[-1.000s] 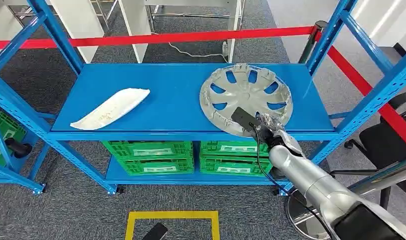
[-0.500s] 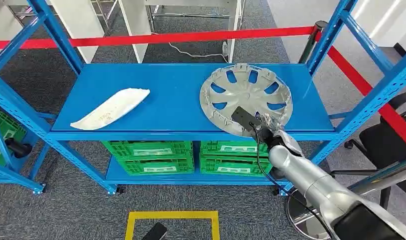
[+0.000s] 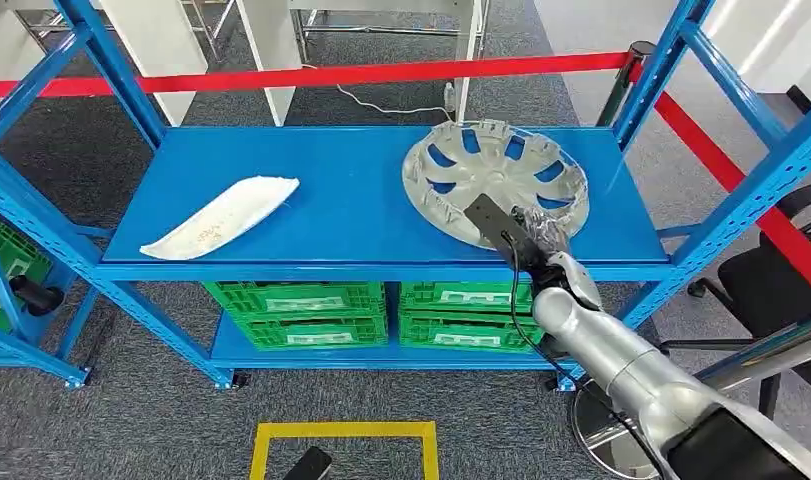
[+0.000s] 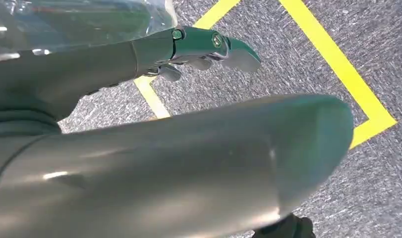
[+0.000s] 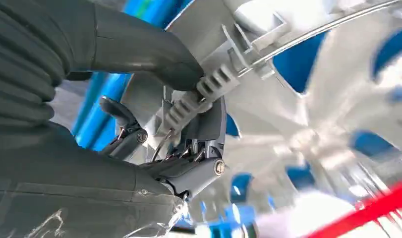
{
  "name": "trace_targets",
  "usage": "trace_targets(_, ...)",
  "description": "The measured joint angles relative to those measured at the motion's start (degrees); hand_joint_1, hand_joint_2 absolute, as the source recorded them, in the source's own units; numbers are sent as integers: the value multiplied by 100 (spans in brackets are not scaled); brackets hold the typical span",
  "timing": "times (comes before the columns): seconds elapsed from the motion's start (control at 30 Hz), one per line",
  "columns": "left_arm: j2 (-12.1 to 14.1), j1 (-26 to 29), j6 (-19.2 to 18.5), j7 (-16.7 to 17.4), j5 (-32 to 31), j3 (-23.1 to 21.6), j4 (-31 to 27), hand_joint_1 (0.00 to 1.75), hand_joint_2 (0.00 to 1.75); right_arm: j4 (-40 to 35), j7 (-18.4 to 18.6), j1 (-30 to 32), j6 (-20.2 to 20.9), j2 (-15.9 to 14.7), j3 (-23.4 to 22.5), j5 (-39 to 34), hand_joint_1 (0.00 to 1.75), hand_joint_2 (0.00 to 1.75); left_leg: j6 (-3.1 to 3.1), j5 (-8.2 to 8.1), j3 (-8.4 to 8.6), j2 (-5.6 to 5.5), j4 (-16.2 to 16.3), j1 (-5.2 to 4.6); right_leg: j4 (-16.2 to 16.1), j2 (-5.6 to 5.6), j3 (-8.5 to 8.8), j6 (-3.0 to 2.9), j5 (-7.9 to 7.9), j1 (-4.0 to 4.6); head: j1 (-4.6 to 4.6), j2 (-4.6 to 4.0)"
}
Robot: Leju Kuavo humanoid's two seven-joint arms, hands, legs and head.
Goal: Take the parts from the cabinet and place them on the table.
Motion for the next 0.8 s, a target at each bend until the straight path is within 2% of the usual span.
trace_targets(0.4,7,10,-2,-81,33,7,0,0,0,-1401,306,-238,-30,-98,-140,496,175,175,0,0,-5,0,0,0,1,0,-5,0,0,0,-2,0)
trace_targets(0.8,2,4,-2,-144,42,22,0,0,0,-2288,302,-650,-164,-129,-184,599,175,175,0,0,-6,1,-1,0,-1,1,-7,0,0,0,-2,0)
